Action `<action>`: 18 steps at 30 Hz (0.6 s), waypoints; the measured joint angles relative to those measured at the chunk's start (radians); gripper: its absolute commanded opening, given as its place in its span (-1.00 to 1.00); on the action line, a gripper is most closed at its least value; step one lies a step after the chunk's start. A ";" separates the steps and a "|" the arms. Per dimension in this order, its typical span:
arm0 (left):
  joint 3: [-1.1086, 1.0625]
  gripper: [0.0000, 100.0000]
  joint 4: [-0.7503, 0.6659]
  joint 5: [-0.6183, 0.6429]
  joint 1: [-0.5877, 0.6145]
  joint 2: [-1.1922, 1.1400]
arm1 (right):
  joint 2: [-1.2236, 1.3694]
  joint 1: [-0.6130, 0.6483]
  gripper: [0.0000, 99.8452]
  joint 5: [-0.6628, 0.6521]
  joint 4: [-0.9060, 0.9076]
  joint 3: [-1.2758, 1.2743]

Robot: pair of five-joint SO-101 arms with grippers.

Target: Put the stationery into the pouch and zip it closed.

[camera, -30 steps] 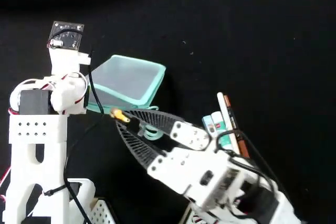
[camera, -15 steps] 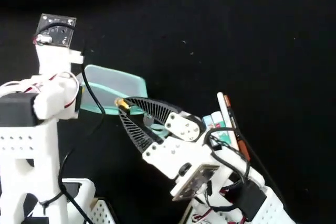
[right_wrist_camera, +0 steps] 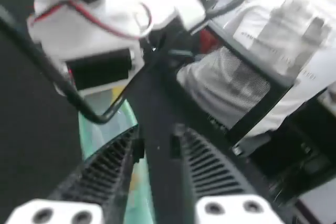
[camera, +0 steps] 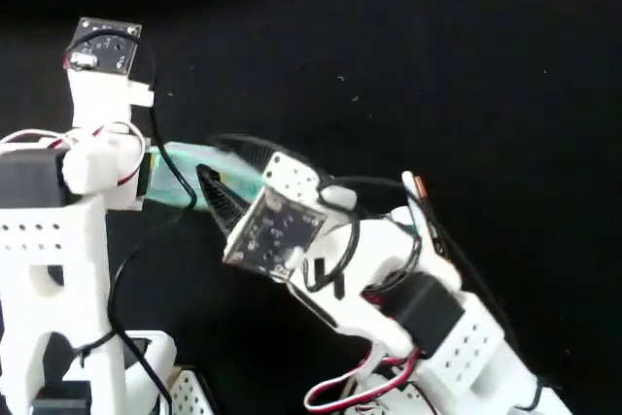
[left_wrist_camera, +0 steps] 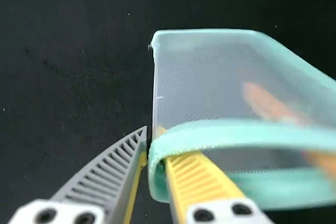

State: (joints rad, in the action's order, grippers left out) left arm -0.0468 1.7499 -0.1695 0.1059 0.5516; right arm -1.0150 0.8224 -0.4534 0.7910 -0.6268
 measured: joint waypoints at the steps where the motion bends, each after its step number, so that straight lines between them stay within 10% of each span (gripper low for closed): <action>1: 0.000 -0.94 0.000 -0.003 0.000 -0.015 | 0.014 -0.005 -0.65 0.008 0.049 0.041; 10: 0.002 -0.94 0.000 0.000 0.000 -0.064 | -0.029 -0.046 -0.77 0.018 0.184 0.252; 18: 0.002 -0.94 0.000 -0.003 0.000 -0.064 | -0.064 -0.462 -0.74 0.018 0.387 0.144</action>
State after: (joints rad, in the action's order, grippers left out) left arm -0.0453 1.7499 -0.1726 0.1059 0.4872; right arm -1.0794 0.3606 -0.4350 1.1776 -0.4826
